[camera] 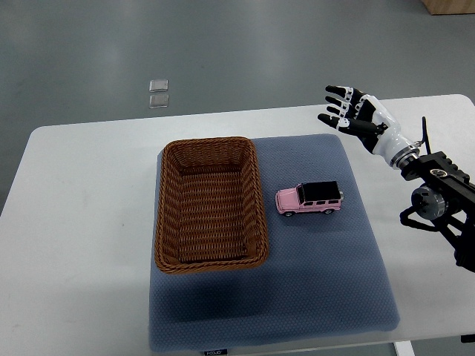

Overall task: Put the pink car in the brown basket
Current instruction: 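Reach the right hand down over the pink toy SUV, then close the right hand fingers around the pink SUV's body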

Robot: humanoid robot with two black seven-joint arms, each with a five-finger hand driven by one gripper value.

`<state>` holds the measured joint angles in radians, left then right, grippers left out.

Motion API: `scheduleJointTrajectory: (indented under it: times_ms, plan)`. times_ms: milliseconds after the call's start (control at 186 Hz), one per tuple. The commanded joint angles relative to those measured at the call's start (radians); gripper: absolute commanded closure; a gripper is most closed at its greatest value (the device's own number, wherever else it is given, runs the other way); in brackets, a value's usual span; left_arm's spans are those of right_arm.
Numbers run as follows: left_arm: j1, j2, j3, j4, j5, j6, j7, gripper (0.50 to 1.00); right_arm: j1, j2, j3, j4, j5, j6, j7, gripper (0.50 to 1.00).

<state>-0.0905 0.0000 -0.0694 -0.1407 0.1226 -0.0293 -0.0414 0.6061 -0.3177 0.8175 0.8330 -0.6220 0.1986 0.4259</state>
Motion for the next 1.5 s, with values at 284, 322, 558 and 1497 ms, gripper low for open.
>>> scheduleJointTrajectory:
  times_ms: [284, 322, 558, 1497]
  plan:
    - [0.000, 0.000, 0.000, 0.003, 0.000, 0.000, 0.000, 0.500, 0.023, -0.121, -0.107, 0.075, -0.479, 0.070, 0.185, 0.591]
    - [0.002, 0.000, 0.000, 0.001, 0.000, 0.000, 0.000, 0.500, 0.029, -0.130, -0.133, 0.075, -0.535, 0.065, 0.185, 0.591]
    - [0.000, 0.000, 0.000, 0.003, 0.000, 0.000, 0.000, 0.500, 0.030, -0.147, -0.187, 0.090, -0.864, -0.017, 0.185, 0.591]
    - [0.000, 0.000, 0.002, 0.001, 0.000, 0.000, 0.000, 0.500, 0.027, -0.144, -0.308, 0.077, -0.975, -0.137, 0.185, 0.726]
